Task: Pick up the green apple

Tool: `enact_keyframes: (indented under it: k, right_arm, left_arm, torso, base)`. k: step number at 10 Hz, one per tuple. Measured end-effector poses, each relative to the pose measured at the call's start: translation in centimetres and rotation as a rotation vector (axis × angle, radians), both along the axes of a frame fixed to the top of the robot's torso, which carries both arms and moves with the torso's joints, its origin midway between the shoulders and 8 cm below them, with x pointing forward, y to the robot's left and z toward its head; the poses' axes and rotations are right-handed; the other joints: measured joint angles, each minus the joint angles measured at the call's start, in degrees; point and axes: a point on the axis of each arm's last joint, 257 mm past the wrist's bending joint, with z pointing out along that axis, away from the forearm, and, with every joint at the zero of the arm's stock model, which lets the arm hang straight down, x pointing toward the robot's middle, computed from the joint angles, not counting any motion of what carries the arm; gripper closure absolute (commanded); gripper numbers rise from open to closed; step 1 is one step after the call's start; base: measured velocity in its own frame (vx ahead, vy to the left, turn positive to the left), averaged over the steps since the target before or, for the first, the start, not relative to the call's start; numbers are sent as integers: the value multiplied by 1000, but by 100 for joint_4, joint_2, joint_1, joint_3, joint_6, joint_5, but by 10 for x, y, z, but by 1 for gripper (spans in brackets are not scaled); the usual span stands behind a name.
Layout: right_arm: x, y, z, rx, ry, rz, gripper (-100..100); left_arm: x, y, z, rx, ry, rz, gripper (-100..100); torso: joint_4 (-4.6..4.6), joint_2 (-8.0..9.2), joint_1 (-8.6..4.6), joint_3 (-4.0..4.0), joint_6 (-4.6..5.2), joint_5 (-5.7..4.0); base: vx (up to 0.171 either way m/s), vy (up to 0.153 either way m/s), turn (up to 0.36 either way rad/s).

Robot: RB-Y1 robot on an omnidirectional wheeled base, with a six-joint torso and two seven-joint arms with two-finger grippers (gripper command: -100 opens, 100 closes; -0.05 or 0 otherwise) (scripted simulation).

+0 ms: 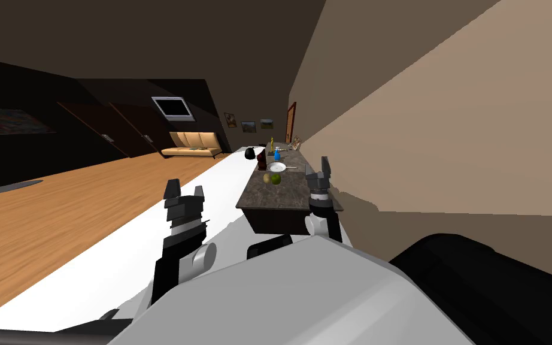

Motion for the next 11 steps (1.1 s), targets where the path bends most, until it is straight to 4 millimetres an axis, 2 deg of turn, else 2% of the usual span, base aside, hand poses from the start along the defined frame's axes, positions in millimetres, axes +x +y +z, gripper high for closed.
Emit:
enact_keyframes:
  k: [2,4,6,7,10,11]
  right_arm:
    - [2,0,-14,-55,42,7,-100]
    - [4,-7,-38,-120,109,3,-100]
    - [7,-14,-57,-165,155,2,-100]
    - [10,-22,-76,-200,200,-6,-100]
    - [1,-37,-101,-253,279,-17,-100]
    - [0,-50,-114,-282,315,-25,-100]
  left_arm:
    - [0,0,0,0,0,0,0]
    - [0,0,0,0,0,0,0]
    - [0,0,0,0,0,0,0]
    - [0,0,0,0,0,0,0]
    - [0,0,0,0,0,0,0]
    - [0,0,0,0,0,0,0]
  torso:
    - [-1,-2,39,-1,0,8]
    - [-1,-4,85,-2,-1,19]
    - [0,0,58,0,-1,13]
    - [1,6,84,3,-1,18]
    - [-3,-12,59,-7,-1,15]
    - [-3,-12,62,-7,-1,14]
  base:
    - [8,161,21]
    - [17,196,10]
    - [-12,194,32]
    - [11,176,-8]
    - [40,171,18]
    - [25,257,33]
